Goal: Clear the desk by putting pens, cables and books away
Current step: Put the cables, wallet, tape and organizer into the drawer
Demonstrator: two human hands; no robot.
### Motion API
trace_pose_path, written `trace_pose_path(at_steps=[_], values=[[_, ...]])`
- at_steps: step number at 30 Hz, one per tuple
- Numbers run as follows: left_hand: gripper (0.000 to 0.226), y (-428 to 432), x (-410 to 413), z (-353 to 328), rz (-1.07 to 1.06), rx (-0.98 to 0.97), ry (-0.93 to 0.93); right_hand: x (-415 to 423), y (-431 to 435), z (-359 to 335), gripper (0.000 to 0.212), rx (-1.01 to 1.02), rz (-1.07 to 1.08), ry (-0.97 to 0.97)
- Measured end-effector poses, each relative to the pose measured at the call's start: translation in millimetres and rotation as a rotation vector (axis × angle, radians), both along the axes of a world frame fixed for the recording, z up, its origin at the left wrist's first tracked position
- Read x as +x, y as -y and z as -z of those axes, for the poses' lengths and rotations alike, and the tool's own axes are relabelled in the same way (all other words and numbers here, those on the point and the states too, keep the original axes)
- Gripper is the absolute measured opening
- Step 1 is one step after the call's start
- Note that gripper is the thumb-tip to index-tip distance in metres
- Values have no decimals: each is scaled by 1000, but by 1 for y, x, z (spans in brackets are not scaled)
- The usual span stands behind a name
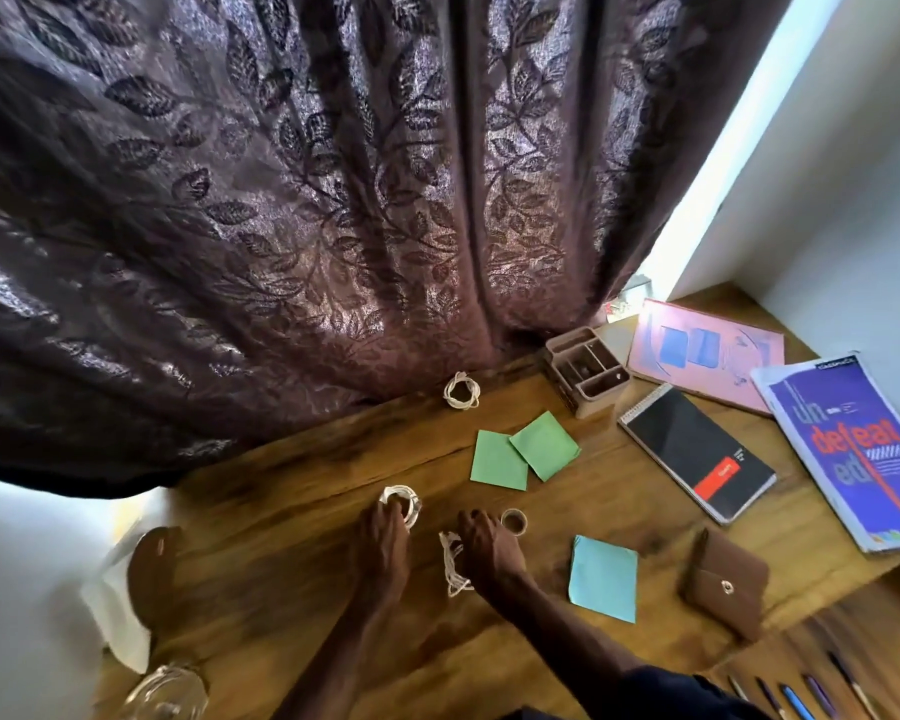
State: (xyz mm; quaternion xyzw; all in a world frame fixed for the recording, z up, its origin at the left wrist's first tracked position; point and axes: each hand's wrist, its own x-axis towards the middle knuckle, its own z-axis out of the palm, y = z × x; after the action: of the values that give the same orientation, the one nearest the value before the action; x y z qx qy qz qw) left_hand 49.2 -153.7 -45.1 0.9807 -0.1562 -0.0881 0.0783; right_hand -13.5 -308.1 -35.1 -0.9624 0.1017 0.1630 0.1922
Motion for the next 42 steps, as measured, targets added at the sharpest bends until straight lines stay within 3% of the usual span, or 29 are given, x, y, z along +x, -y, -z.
trace_pose_path(at_steps=[3, 8, 12, 17, 23, 27, 30, 42], values=[[44, -1, 3, 3, -30, 68, -96, 1, 6, -3, 35, 39, 40, 13], [29, 2, 1, 0, -18, -53, -28, -2, 17, -17, 20, 90, 132, 110], [29, 4, -5, -3, -84, -158, -112, -9, 29, -35, 22, 139, 209, 196], [31, 13, -28, -7, -150, -425, -122, -23, 48, -61, 17, 278, 442, 276], [41, 46, -52, -36, -131, -557, -154, -53, 76, -75, 8, 583, 709, 312], [31, 75, -67, -63, 16, -582, -41, -92, 90, -76, 3, 830, 879, 355], [24, 101, -84, -74, 163, -607, 5, -125, 105, -78, 10, 891, 985, 393], [28, 236, -192, -72, 753, -681, -282, -296, 182, -58, 18, 880, 1622, 676]])
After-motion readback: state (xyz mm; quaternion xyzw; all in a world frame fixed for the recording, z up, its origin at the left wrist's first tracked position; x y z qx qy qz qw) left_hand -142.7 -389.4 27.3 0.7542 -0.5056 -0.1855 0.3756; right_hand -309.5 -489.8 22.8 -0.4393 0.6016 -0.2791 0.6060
